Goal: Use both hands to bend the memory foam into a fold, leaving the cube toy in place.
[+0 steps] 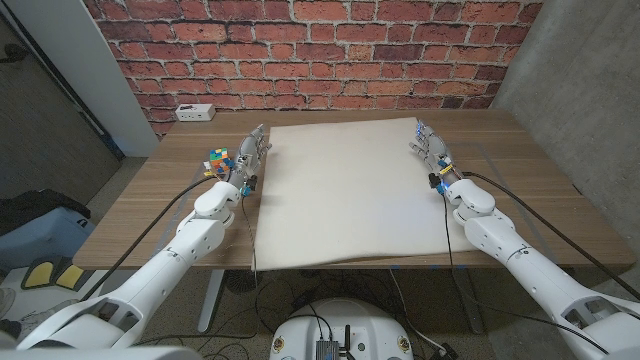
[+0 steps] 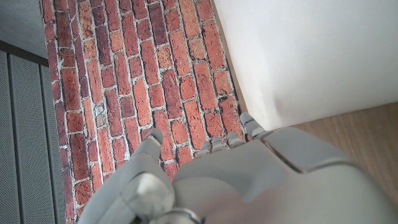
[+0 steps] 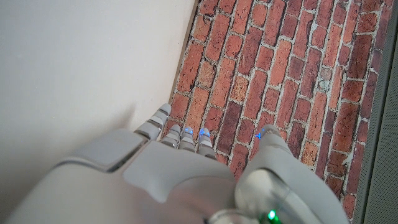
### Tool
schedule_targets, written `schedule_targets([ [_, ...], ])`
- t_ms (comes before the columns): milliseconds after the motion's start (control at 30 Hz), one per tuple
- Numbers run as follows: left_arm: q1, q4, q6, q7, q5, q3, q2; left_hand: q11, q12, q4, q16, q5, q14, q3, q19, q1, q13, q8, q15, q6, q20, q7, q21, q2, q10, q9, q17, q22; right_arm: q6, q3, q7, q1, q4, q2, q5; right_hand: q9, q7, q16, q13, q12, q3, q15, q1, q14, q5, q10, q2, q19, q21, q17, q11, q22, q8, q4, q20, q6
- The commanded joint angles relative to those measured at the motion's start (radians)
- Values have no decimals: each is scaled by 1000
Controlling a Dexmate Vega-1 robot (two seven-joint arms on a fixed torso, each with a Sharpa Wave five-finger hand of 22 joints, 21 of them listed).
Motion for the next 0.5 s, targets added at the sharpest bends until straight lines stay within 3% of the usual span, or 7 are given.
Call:
schedule_targets([
  [33,2,-7,2,15,26,12,4,-6,7,-2,5,6,-91,7,-43,10,4,7,-19,-125,-7,-1,5,-1,-105,1,3,4,3,1,-15,2,1,-13,-22,2,1,10,2,11,13,3,17,0,8,15,3,14,7,-2,13,1,9,-5,6,15],
  [500,60,-126,31,87,80,7,61,1,17,-11,11,6,-69,6,-19,19,4,14,-16,-102,7,1,1,-4,-82,1,1,4,-15,10,-54,-58,-85,-69,-52,2,3,13,1,15,24,5,35,14,9,33,13,29,9,-8,17,1,12,-16,7,28],
])
